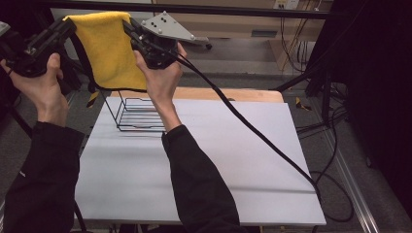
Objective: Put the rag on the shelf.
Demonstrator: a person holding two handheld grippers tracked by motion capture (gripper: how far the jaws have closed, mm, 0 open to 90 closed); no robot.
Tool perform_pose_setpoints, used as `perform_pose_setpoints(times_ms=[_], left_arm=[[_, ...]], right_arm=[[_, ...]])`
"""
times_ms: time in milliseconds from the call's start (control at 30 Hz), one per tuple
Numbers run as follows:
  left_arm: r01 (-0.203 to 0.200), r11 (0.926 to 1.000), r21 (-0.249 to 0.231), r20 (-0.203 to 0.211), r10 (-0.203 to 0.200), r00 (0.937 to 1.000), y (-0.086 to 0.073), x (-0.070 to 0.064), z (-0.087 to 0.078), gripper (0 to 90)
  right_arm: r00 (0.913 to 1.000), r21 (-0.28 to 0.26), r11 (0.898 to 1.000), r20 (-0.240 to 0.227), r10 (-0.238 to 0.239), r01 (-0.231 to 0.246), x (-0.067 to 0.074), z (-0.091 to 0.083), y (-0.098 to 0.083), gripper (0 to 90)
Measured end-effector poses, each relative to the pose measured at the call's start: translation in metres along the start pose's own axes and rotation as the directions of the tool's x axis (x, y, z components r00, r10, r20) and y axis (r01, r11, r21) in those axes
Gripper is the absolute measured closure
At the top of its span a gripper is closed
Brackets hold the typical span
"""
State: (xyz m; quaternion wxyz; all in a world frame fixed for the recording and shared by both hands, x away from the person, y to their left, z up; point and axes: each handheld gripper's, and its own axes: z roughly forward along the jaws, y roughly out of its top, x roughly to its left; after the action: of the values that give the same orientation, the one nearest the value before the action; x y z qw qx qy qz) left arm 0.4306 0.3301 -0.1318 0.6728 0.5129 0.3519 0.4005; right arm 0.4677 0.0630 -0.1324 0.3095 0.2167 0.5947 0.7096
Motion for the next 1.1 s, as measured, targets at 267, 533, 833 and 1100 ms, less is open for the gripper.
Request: perform_pose_setpoints(times_ms=[267, 533, 833, 1100], left_arm=[[-0.018, 0.9994, 0.031, 0.000, 0.018, 0.9998, 0.006, 0.006, 0.020, 79.1], [-0.038, 0.9978, 0.054, -0.010, 0.039, 0.9992, 0.010, 0.012, 0.038, 79.2], [-0.026, 0.9970, 0.073, -0.017, 0.028, 0.9995, 0.009, 0.026, 0.058, 79.2], [-0.031, 0.9951, 0.095, -0.004, 0.031, 0.9995, 0.000, 0.036, 0.069, 79.2]], right_arm=[[0.9998, -0.005, 1.000, 0.017, 0.006, -0.006, -0.011, 0.010, 0.001, 83.2], [0.9993, 0.005, 1.000, 0.037, 0.010, -0.010, -0.023, 0.024, 0.000, 83.2], [0.9988, 0.014, 1.000, 0.045, 0.018, -0.018, -0.033, 0.041, -0.002, 83.3], [0.9988, 0.052, 0.999, 0.048, 0.003, -0.006, -0.044, 0.053, -0.010, 83.2]])
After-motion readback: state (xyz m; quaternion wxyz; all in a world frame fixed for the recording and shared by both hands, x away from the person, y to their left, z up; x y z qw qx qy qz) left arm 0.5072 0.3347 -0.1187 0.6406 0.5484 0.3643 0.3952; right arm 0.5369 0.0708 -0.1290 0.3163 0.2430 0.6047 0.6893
